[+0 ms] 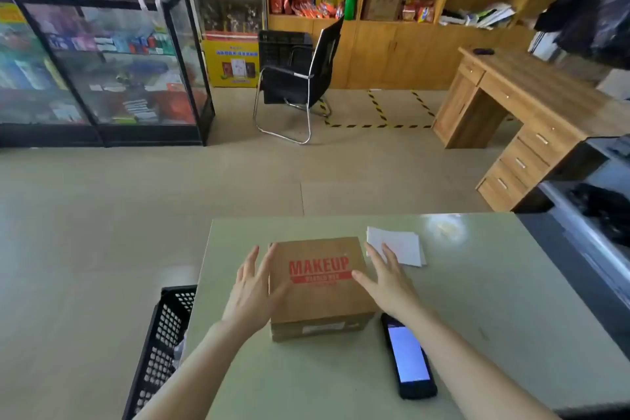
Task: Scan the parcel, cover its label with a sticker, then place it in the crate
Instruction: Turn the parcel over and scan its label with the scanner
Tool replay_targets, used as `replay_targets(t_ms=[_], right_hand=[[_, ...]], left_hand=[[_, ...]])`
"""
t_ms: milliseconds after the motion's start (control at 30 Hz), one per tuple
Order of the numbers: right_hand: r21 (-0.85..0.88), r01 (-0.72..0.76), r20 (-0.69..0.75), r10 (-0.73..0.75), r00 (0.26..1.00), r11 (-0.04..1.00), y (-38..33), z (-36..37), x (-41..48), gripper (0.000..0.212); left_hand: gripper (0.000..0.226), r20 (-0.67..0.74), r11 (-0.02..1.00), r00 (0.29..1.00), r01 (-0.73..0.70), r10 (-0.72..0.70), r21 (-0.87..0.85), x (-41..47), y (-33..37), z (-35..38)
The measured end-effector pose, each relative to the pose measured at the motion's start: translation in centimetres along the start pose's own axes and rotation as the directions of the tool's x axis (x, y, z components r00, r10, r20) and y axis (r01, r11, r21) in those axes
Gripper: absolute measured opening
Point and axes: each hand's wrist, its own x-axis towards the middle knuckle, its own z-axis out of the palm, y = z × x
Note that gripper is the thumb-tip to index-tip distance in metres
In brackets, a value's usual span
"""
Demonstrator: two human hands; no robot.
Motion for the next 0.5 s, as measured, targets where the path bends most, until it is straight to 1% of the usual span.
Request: replay_targets(t_ms=[100, 167, 267, 433, 500], right_hand=[[0.124, -0.049, 0.056, 0.042, 0.998, 0.991, 0.5, 1.8, -0.4, 0.071], [0.240, -0.063, 0.084, 0.044, 0.996, 0.969, 1.0, 3.1, -0.7, 0.072], [0.313, -0.089, 0.103, 0.060, 0.993, 0.945, 0.8, 4.3, -0.6, 0.075], [0.362, -0.096, 0.033, 0.090, 0.995, 0.927, 0.4, 5.1, -0.3, 0.074], [0.380, -0.059, -0.034, 0.078, 0.996, 0.923, -0.1, 4.8, -0.5, 0.069]], left_hand=[[0.079, 0.071, 0.995, 0.995, 0.074, -0.070, -0.060, -0.6, -0.8, 1.7], [0.079, 0.106, 0.986, 0.990, 0.109, -0.096, -0.126, -1.0, -1.4, 2.8], [0.080, 0.111, 0.981, 0.990, 0.109, -0.091, -0.162, -0.8, -1.8, 3.5], [0.081, 0.114, 0.975, 0.990, 0.107, -0.086, -0.194, -0.9, -1.8, 4.4], [0.082, 0.134, 0.955, 0.984, 0.152, -0.121, -0.254, -0.7, -1.4, 4.2]])
